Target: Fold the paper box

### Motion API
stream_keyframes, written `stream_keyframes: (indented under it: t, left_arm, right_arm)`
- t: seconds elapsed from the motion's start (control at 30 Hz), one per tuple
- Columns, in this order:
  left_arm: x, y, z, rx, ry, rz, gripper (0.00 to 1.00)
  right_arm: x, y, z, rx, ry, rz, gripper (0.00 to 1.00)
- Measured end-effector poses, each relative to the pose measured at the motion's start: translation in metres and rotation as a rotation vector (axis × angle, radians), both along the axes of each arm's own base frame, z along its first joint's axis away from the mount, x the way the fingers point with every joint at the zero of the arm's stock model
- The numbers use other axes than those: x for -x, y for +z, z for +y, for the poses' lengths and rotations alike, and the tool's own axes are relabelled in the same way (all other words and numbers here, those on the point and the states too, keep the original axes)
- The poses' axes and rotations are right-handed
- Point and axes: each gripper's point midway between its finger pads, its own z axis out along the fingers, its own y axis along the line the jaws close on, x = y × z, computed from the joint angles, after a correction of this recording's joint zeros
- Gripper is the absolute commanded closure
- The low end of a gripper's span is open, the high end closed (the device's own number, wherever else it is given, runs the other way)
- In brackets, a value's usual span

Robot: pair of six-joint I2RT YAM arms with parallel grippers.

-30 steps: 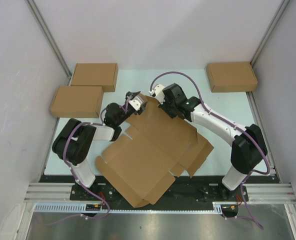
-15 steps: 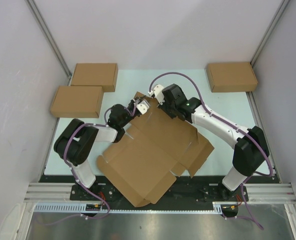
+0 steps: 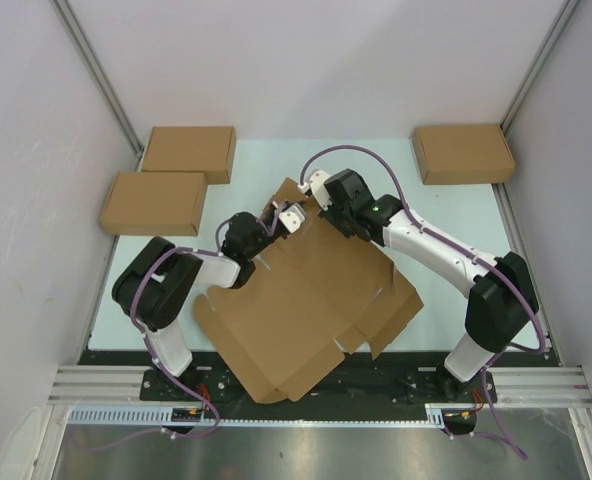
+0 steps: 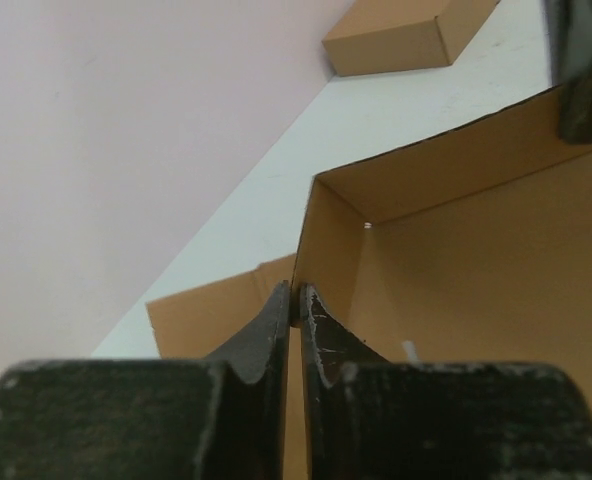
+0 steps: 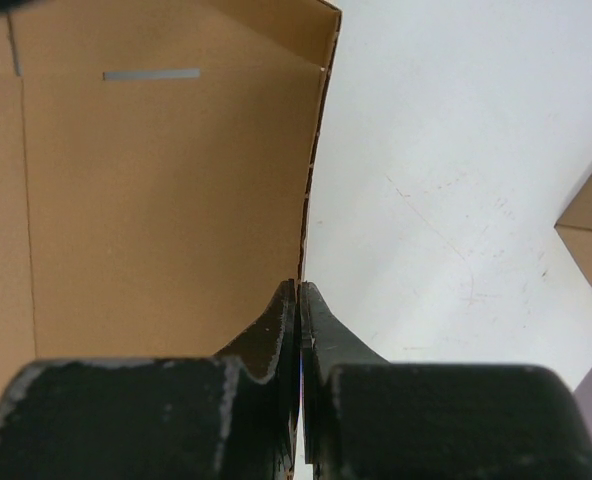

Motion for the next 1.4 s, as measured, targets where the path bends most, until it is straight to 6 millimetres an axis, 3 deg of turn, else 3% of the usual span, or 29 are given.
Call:
stream_keyframes:
  t: [0.17, 0.5, 0.97, 1.07, 1.13, 1.2, 1.27, 1.3, 1.4]
  left_arm:
    - [0.015, -0.003, -0.016, 0.048, -0.029, 0.049, 0.95]
    - [0.032, -0.006, -0.015, 0.254, 0.010, 0.187, 0.96]
    - [0.047, -0.013, -0.036, 0.444, -0.003, 0.361, 0.93]
    - [0.048, -0.018, -0.042, 0.463, -0.009, 0.392, 0.87]
    - [0.049, -0.021, -0.044, 0.466, -0.009, 0.405, 0.73]
    - [0.052, -0.022, -0.045, 0.461, -0.011, 0.409, 0.48]
    - [0.058, -0.023, -0.042, 0.441, -0.008, 0.405, 0.37]
    - [0.061, -0.022, -0.039, 0.433, -0.006, 0.403, 0.27]
    - [0.065, 0.000, -0.023, 0.437, 0.011, 0.351, 0.19]
  right_arm:
    - [-0.001, -0.001, -0.003, 0.007, -0.021, -0.004, 1.00]
    - [0.002, 0.001, 0.006, 0.006, -0.014, -0.018, 1.00]
    - [0.007, -0.013, 0.014, 0.034, 0.006, 0.006, 1.00]
    - [0.009, -0.021, 0.013, 0.047, 0.008, 0.020, 1.00]
    - [0.011, -0.025, 0.013, 0.056, 0.008, 0.030, 1.00]
    - [0.012, -0.025, 0.014, 0.055, 0.011, 0.029, 1.00]
    - [0.010, -0.023, 0.019, 0.039, 0.018, 0.015, 1.00]
    - [0.010, -0.022, 0.022, 0.033, 0.024, 0.009, 1.00]
    - [0.010, -0.019, 0.028, 0.022, 0.040, -0.006, 1.00]
